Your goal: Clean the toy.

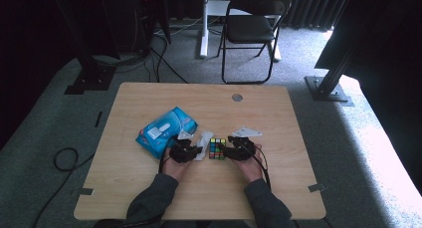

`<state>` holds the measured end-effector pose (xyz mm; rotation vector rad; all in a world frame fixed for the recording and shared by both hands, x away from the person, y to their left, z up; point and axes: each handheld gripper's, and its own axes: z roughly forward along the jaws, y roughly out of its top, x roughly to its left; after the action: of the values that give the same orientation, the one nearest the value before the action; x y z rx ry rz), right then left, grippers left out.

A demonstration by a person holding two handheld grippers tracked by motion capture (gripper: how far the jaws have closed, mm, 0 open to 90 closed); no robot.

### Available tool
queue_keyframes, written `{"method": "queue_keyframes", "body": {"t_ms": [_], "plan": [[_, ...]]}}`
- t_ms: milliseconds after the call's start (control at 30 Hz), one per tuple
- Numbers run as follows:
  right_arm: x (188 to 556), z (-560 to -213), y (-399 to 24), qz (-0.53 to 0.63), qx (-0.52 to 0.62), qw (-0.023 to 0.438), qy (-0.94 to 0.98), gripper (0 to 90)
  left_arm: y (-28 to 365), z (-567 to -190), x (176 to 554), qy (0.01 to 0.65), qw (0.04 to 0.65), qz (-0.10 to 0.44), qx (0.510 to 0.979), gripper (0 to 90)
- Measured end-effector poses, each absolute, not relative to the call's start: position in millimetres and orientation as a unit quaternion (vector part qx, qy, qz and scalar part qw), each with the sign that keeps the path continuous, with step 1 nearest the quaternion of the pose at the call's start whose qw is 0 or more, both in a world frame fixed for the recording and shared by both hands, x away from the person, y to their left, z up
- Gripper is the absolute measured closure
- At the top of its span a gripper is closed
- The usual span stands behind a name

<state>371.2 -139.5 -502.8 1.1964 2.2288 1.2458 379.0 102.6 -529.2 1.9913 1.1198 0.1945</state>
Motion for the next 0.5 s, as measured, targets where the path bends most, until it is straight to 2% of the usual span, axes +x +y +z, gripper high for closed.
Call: {"method": "queue_keyframes", "body": {"t_ms": [33, 133, 233, 500], "plan": [[371, -502, -134, 0.435, 0.422, 0.161, 0.779, 34.5, 105, -529, 379, 0.448, 0.413, 0.078, 0.789, 84.8], [371, -501, -129, 0.432, 0.427, 0.163, 0.778, 29.5, 108, -528, 379, 0.45, 0.415, 0.078, 0.787, 84.8], [370, -501, -118, 0.422, 0.441, 0.171, 0.773, 20.6, 109, -527, 379, 0.449, 0.415, 0.079, 0.787, 84.8], [370, -506, -106, 0.405, 0.466, 0.17, 0.768, 14.7, 109, -528, 379, 0.45, 0.415, 0.079, 0.787, 84.8]]}}
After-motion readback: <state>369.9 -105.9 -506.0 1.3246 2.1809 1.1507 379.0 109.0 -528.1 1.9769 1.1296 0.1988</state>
